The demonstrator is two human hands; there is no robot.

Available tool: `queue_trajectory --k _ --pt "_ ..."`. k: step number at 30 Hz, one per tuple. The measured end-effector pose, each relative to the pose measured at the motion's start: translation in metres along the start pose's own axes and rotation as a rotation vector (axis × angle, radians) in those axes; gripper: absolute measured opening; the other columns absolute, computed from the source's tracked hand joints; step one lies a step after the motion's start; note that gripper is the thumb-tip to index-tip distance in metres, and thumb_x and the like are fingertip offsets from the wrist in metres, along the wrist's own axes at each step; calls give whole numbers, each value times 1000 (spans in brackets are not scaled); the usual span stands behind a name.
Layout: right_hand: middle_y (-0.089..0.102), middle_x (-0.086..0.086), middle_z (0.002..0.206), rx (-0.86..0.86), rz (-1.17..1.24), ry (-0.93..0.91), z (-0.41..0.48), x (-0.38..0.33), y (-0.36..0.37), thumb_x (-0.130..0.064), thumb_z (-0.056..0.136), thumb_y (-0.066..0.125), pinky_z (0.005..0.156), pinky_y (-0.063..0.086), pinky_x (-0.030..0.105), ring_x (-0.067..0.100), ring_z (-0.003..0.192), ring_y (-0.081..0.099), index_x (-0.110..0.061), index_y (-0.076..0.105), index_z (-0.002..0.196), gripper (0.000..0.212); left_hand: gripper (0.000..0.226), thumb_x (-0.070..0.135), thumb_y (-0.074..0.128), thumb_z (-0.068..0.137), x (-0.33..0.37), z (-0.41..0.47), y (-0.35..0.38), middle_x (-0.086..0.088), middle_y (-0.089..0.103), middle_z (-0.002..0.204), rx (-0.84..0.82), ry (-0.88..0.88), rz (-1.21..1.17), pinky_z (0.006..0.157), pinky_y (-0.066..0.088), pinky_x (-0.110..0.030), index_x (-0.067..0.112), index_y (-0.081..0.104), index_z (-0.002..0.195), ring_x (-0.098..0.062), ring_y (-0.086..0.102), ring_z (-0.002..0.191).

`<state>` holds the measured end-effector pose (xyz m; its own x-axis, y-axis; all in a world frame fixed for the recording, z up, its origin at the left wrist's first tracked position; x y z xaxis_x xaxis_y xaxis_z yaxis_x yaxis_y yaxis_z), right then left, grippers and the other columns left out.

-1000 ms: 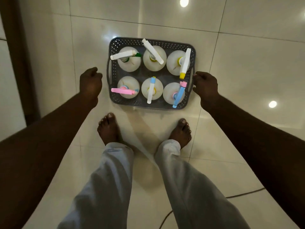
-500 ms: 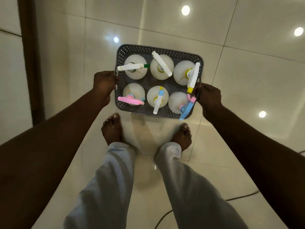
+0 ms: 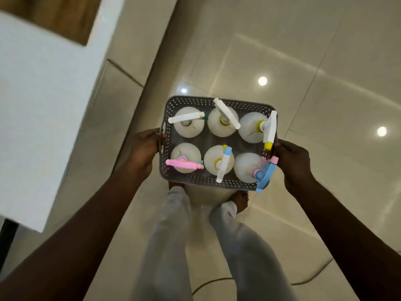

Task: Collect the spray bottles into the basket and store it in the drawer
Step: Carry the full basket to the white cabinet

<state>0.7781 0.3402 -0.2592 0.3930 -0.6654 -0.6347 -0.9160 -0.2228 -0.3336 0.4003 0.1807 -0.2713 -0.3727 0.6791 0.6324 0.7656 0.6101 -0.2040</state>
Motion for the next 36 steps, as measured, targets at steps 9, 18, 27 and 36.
queue_trajectory --k 9,18,27,36 --pt "81 15 107 -234 -71 -197 -105 -164 70 -10 103 63 102 59 54 39 109 76 -7 79 120 24 21 15 69 70 86 -120 -156 -7 81 82 157 66 -289 66 61 -24 21 86 80 -14 76 71" --pt "80 20 108 -356 -165 -282 -204 -256 216 -6 100 68 105 57 56 46 113 73 -4 79 117 21 24 2 62 89 75 -176 -315 -10 81 89 340 22 -530 69 61 -25 12 84 85 -17 76 74" --pt "80 14 113 -543 -411 -372 -270 -287 368 -2 100 62 105 57 57 38 112 74 -7 78 123 28 24 0 58 92 22 -195 -410 -10 80 92 503 -69 -792 79 59 -30 9 80 92 -17 75 76" --pt "82 12 105 -748 -625 -419 -261 -286 512 1 97 62 92 63 46 31 98 77 -8 80 119 29 26 -2 59 83 -25 -158 -452 -9 80 84 658 -135 -928 63 61 -23 8 81 92 -17 75 68"
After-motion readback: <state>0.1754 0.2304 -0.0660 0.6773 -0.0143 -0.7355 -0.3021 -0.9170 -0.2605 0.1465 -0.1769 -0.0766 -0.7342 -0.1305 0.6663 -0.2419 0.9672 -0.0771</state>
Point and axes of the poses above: each hand's wrist, its own z-axis towards the middle knuckle, its own y-axis out of the palm, x = y × z, the point moved 7 cm from there along z, towards the middle knuckle
